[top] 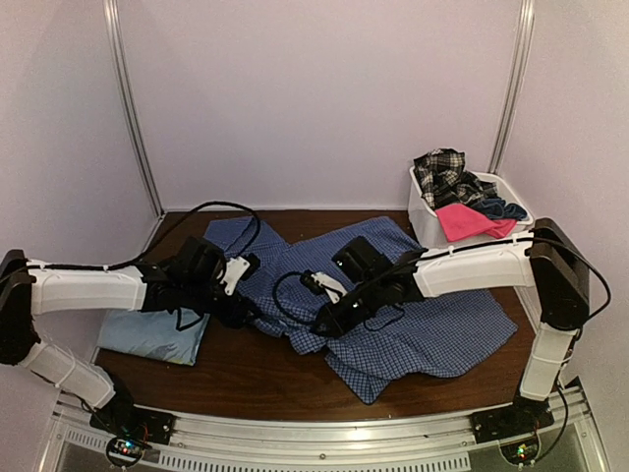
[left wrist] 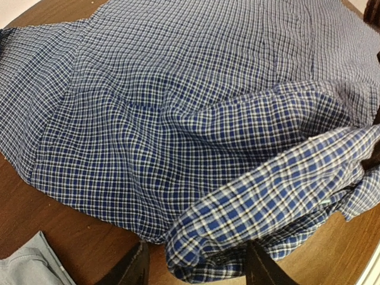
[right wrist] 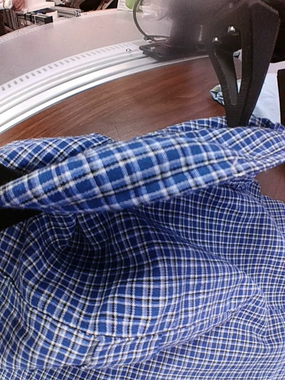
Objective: Fold and stack the mixed laundry pile
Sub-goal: Adjust the flattened shirt at the center of the board.
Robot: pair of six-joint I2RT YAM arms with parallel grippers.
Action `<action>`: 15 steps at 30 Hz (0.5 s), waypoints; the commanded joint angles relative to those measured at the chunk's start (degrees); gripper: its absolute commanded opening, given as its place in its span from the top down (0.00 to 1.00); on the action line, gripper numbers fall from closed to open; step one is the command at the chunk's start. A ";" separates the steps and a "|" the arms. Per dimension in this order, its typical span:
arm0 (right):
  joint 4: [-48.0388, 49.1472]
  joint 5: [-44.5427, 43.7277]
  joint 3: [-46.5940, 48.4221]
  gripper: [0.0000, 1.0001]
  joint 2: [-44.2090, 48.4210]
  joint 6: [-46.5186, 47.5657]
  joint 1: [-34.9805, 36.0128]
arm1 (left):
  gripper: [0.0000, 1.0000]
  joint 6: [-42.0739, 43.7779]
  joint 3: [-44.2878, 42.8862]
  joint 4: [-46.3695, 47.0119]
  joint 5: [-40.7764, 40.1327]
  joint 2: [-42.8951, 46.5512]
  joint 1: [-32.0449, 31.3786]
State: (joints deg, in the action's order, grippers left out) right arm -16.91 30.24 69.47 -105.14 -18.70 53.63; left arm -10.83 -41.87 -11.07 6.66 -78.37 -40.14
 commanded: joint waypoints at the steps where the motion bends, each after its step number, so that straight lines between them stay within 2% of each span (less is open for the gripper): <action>1: 3.99 3.39 -2.01 1.00 2.48 -1.77 -1.03 | 0.45 5.61 -2.69 -2.05 -2.82 -2.96 -0.42; 4: 4.62 4.70 -2.67 1.00 2.82 -1.80 -1.51 | 0.54 8.27 -3.15 -2.66 -3.05 -3.96 -0.46; 6: 5.96 6.13 -3.57 1.00 3.17 -2.39 -2.12 | 0.65 10.04 -3.70 -3.39 -1.98 -4.33 -0.41; 10: 7.32 7.28 -6.21 1.00 4.24 -2.39 -3.18 | 0.99 14.15 -5.25 -6.64 3.58 -4.93 -0.38; 13: 6.17 6.17 -8.26 0.98 4.86 -0.83 -3.68 | 1.00 12.92 -4.47 -5.19 14.44 -3.15 1.07; 15: 4.73 5.56 -8.87 0.96 4.90 0.62 -3.95 | 1.00 10.23 -3.51 -3.44 18.93 -2.13 2.42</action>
State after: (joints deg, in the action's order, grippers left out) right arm -11.40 35.77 62.43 -102.21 -20.34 50.30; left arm 0.75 -45.54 -16.60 13.21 -82.67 -39.68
